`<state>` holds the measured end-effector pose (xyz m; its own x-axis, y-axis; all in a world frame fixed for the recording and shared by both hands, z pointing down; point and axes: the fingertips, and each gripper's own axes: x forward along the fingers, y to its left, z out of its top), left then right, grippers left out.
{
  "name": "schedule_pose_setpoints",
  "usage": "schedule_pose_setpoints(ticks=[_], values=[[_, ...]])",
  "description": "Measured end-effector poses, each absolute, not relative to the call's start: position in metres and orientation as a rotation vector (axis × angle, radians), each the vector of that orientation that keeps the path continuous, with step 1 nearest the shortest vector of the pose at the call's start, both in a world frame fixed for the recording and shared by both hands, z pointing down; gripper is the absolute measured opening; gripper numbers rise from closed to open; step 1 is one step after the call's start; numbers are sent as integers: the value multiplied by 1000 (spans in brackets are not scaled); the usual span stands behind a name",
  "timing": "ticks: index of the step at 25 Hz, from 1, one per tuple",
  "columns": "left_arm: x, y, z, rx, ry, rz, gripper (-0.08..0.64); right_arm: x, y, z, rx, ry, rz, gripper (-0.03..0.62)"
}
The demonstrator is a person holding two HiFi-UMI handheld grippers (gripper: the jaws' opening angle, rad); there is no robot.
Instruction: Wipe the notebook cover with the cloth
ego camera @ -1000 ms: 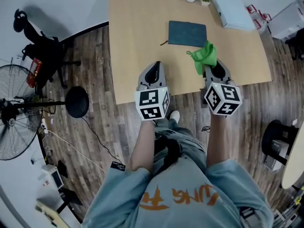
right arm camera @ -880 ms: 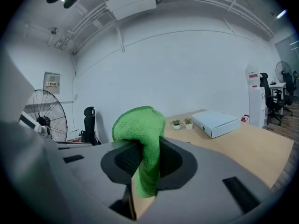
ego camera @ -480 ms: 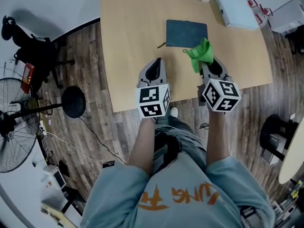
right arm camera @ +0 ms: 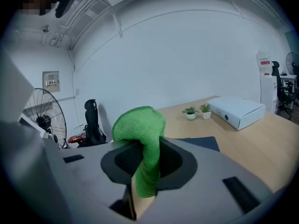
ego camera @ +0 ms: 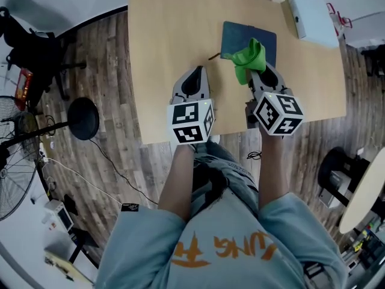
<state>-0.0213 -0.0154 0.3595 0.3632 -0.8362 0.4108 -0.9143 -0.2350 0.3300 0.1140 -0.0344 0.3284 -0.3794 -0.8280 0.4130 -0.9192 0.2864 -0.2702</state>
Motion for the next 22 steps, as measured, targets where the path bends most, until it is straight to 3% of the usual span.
schedule_pose_setpoints(ticks=[22], values=[[-16,-62,406,2058,-1438,225,17,87,-84,387,1491,-2283,783,70]])
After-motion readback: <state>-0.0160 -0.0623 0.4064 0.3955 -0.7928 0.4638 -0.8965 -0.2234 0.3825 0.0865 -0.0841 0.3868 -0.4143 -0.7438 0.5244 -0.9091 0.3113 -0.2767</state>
